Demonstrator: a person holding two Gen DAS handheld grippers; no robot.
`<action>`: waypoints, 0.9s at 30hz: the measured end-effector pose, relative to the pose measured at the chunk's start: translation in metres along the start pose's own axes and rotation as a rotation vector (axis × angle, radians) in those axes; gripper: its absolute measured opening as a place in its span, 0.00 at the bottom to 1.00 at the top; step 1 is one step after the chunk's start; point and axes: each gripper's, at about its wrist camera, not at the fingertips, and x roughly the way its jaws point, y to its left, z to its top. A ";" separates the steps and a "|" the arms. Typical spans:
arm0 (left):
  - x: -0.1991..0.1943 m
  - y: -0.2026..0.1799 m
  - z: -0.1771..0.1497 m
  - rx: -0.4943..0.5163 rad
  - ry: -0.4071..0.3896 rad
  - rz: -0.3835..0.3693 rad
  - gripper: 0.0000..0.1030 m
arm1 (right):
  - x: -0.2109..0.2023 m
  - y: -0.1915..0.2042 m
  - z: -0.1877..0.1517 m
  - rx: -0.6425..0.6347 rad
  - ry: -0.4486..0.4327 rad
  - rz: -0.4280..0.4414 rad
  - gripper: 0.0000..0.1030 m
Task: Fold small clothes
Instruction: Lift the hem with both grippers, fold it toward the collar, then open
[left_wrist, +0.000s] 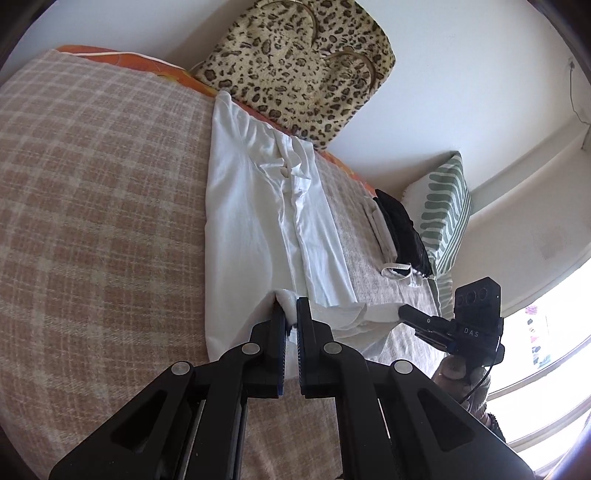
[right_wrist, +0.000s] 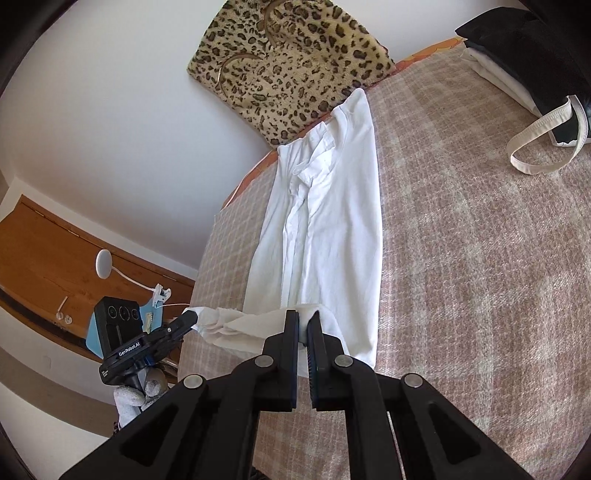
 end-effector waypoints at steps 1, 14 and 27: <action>0.003 0.003 0.002 -0.005 0.002 0.006 0.04 | 0.004 -0.001 0.004 0.000 0.001 -0.007 0.02; 0.042 0.033 0.024 -0.051 0.048 0.060 0.04 | 0.047 -0.019 0.033 0.002 0.025 -0.096 0.02; 0.022 0.024 0.034 -0.036 0.005 0.155 0.13 | 0.021 -0.007 0.038 -0.077 -0.046 -0.126 0.35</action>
